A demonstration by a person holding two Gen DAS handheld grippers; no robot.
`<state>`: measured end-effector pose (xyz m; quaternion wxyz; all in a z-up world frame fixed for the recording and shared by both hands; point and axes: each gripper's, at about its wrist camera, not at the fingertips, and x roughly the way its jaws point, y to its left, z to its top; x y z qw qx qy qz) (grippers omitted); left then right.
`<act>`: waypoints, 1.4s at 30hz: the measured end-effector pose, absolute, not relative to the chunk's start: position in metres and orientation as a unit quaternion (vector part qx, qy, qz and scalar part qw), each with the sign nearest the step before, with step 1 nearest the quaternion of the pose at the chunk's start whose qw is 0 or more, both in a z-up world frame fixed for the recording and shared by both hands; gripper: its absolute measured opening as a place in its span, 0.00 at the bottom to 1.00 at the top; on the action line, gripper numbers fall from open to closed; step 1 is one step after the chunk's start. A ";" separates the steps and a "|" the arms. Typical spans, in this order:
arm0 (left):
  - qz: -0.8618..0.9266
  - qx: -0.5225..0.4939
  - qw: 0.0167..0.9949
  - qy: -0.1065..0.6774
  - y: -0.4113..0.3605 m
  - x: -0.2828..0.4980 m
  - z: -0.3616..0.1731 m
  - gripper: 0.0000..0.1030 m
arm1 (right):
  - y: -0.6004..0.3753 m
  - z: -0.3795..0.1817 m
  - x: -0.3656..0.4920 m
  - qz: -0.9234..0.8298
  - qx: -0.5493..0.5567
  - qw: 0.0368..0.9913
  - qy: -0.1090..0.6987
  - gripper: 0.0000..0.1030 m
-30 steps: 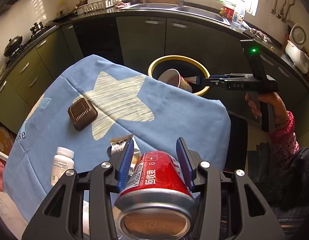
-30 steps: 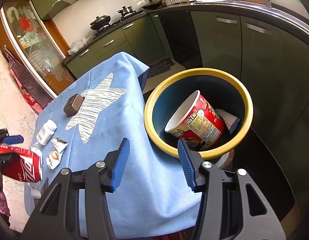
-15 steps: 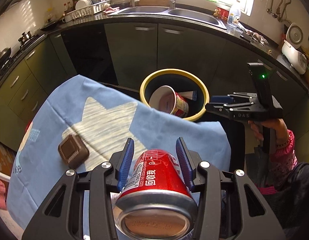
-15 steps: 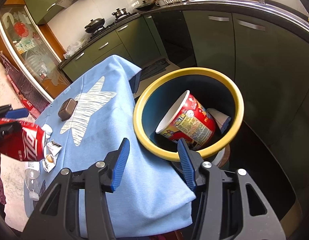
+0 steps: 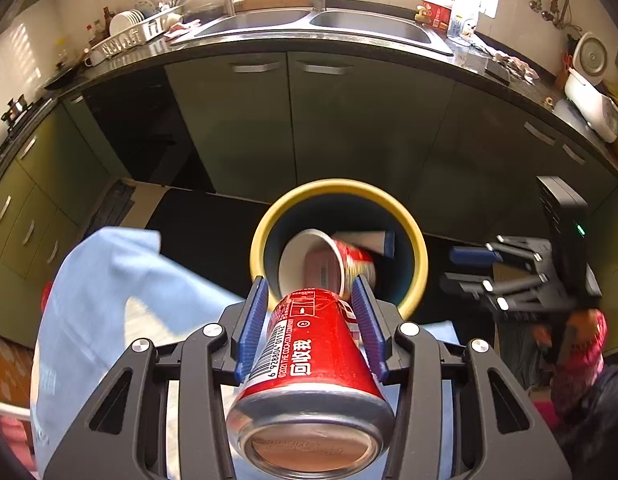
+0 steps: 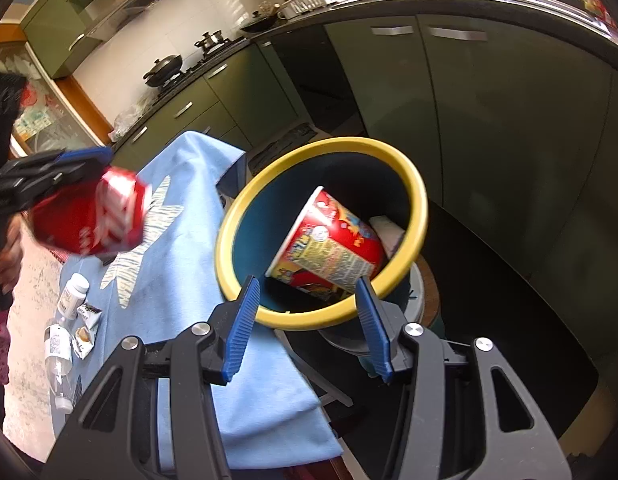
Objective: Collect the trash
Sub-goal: 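Carry the red can over the bin and open the left gripper, then grasp the clear plastic bottle around its label with the right gripper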
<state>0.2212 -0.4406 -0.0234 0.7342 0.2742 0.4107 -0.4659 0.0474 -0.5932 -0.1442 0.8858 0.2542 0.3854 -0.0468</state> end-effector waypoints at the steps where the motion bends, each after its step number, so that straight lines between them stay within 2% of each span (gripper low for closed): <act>1: -0.466 0.275 0.733 0.412 -0.450 0.224 -0.027 0.43 | -0.596 -0.145 0.046 -0.049 0.256 0.885 0.385 0.47; 3: -0.464 0.276 0.731 0.417 -0.472 0.234 -0.038 0.37 | -0.601 -0.146 0.044 -0.053 0.259 0.885 0.384 0.47; 10: -0.433 0.281 0.735 0.440 -0.517 0.260 -0.082 0.37 | -0.611 -0.149 0.038 -0.058 0.267 0.883 0.381 0.46; 15: -0.430 0.253 0.751 0.432 -0.502 0.260 -0.061 0.38 | -0.609 -0.145 0.036 -0.052 0.266 0.885 0.379 0.46; 16: -0.431 0.248 0.755 0.428 -0.496 0.258 -0.055 0.41 | -0.608 -0.144 0.035 -0.051 0.265 0.886 0.378 0.46; 18: -0.432 0.229 0.770 0.410 -0.473 0.247 -0.031 0.61 | -0.605 -0.142 0.035 -0.047 0.262 0.888 0.376 0.47; 22: -0.427 0.200 0.803 0.365 -0.419 0.221 0.008 0.66 | -0.595 -0.137 0.039 -0.036 0.256 0.890 0.376 0.47; 25: -0.411 0.163 0.829 0.343 -0.372 0.203 0.029 0.78 | -0.581 -0.133 0.044 -0.021 0.244 0.892 0.381 0.47; 32: -0.325 0.093 0.892 0.299 -0.237 0.171 0.053 0.85 | -0.524 -0.119 0.061 0.034 0.194 0.897 0.395 0.47; 39: -0.191 0.022 0.944 0.269 -0.103 0.149 0.037 0.89 | -0.433 -0.101 0.088 0.121 0.124 0.893 0.415 0.47; 42: -0.130 0.008 0.956 0.264 -0.056 0.142 0.023 0.89 | -0.384 -0.094 0.093 0.172 0.094 0.886 0.421 0.51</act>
